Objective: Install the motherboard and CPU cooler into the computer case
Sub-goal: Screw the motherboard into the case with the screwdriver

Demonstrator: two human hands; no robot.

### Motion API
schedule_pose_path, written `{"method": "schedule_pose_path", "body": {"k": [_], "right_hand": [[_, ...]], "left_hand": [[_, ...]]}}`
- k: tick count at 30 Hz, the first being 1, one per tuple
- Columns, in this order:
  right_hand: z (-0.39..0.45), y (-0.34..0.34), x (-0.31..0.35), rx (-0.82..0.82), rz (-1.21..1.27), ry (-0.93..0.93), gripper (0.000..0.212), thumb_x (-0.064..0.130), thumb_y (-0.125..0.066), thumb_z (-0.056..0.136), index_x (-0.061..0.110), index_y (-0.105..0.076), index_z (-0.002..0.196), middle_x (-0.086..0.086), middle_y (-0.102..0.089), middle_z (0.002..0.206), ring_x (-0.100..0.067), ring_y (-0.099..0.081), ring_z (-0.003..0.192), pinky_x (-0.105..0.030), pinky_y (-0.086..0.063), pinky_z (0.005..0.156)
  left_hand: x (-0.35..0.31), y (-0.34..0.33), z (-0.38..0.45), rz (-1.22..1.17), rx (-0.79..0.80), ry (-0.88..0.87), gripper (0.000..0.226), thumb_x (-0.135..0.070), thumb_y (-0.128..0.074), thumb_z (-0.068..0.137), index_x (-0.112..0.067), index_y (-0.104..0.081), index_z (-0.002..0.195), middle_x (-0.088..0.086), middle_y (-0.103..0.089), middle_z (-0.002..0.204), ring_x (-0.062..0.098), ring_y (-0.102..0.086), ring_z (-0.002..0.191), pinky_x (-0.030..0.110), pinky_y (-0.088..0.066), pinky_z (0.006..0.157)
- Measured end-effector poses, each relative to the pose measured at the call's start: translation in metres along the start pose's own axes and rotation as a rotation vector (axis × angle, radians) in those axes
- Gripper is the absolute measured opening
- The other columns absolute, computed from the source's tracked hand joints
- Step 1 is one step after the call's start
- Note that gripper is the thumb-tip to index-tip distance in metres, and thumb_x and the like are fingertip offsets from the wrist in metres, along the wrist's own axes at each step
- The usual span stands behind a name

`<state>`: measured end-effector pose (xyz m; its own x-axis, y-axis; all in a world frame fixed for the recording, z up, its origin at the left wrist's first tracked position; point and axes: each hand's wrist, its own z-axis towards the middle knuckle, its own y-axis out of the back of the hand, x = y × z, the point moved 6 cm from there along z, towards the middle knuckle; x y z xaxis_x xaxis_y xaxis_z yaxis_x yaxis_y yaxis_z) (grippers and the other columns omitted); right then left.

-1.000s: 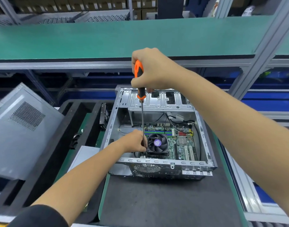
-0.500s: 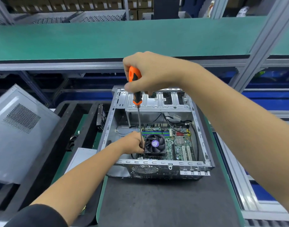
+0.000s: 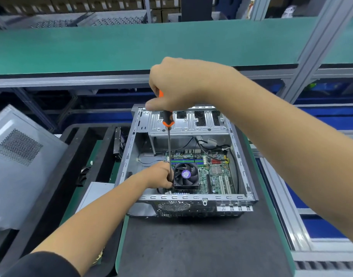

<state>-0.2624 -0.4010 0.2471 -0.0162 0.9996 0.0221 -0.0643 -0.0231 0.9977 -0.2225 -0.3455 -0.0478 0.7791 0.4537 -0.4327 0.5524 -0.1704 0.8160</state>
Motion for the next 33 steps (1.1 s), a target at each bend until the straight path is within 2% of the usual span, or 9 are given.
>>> {"method": "schedule_pose_path", "body": {"k": [3,7,13,15,18,21,24,29,33], "right_hand": [[-0.001,-0.001,0.003,0.184,0.088,0.053,0.014,0.026,-0.053,0.090,0.014,-0.060,0.094,0.000,-0.064,0.088,-0.014,-0.065,0.076,-0.029,-0.051,0.064],[-0.008,0.007,0.020,0.089,0.193,0.172,0.008,0.011,-0.060,0.087,0.015,-0.066,0.090,0.015,-0.055,0.068,0.020,-0.050,0.057,-0.005,-0.038,0.049],[0.000,0.001,0.017,-0.058,0.052,0.063,0.037,0.025,-0.055,0.089,0.012,-0.038,0.058,-0.002,-0.038,0.053,-0.019,-0.037,0.049,-0.029,-0.026,0.044],[-0.001,-0.001,0.012,-0.032,0.026,0.019,0.039,0.030,-0.052,0.092,0.015,-0.034,0.061,-0.002,-0.039,0.060,-0.020,-0.038,0.053,-0.029,-0.024,0.047],[-0.002,-0.001,0.012,0.118,0.040,0.057,0.028,0.037,-0.050,0.093,0.011,-0.057,0.085,-0.006,-0.061,0.081,-0.026,-0.058,0.071,-0.034,-0.042,0.057],[-0.007,0.000,0.014,0.251,0.204,0.106,0.018,0.017,-0.051,0.091,0.020,-0.054,0.108,0.001,-0.064,0.099,-0.014,-0.064,0.079,-0.031,-0.052,0.069],[-0.007,0.003,0.018,0.120,0.228,0.156,0.012,0.011,-0.057,0.086,0.019,-0.062,0.092,0.011,-0.061,0.073,0.011,-0.054,0.059,-0.007,-0.039,0.049],[0.003,-0.001,0.007,-0.049,0.074,0.033,0.036,0.027,-0.054,0.089,0.009,-0.045,0.059,-0.007,-0.044,0.055,-0.026,-0.038,0.057,-0.032,-0.030,0.049],[-0.001,-0.002,0.006,0.055,0.074,0.057,0.026,0.035,-0.056,0.089,0.011,-0.057,0.079,-0.003,-0.059,0.074,-0.023,-0.051,0.065,-0.030,-0.038,0.054]], "left_hand": [[-0.001,0.001,-0.001,-0.001,-0.015,-0.023,0.009,-0.010,-0.066,0.077,-0.001,-0.067,0.076,0.015,-0.062,0.079,0.019,-0.053,0.070,0.030,-0.048,0.067],[-0.002,0.000,-0.002,0.020,-0.015,-0.052,0.014,-0.011,-0.067,0.075,0.003,-0.066,0.075,0.018,-0.060,0.075,0.018,-0.048,0.067,0.027,-0.044,0.062],[-0.001,0.002,-0.002,0.017,-0.022,-0.053,0.013,-0.013,-0.067,0.077,0.000,-0.067,0.077,0.018,-0.065,0.082,0.025,-0.059,0.075,0.036,-0.050,0.071],[-0.001,0.002,-0.002,0.017,-0.021,-0.043,0.014,-0.013,-0.067,0.077,0.000,-0.068,0.079,0.017,-0.066,0.083,0.025,-0.060,0.077,0.036,-0.051,0.072],[-0.001,0.002,-0.002,0.015,-0.024,-0.044,0.013,-0.013,-0.067,0.077,0.000,-0.067,0.079,0.016,-0.065,0.083,0.020,-0.056,0.073,0.032,-0.049,0.069],[-0.001,0.001,-0.001,0.017,-0.015,-0.048,0.012,-0.012,-0.066,0.076,-0.001,-0.067,0.078,0.014,-0.062,0.077,0.018,-0.052,0.069,0.026,-0.045,0.063],[0.000,0.001,-0.001,-0.004,-0.016,-0.047,0.008,-0.011,-0.067,0.075,-0.004,-0.069,0.077,0.009,-0.061,0.074,0.017,-0.053,0.068,0.024,-0.044,0.063],[0.001,0.001,-0.002,0.003,-0.019,-0.040,0.018,-0.015,-0.066,0.075,0.002,-0.065,0.075,0.015,-0.058,0.072,0.017,-0.049,0.065,0.030,-0.046,0.062],[0.001,0.002,-0.002,-0.005,-0.022,-0.045,0.019,-0.016,-0.065,0.077,0.003,-0.063,0.074,0.018,-0.058,0.074,0.018,-0.047,0.065,0.035,-0.047,0.064]]}}
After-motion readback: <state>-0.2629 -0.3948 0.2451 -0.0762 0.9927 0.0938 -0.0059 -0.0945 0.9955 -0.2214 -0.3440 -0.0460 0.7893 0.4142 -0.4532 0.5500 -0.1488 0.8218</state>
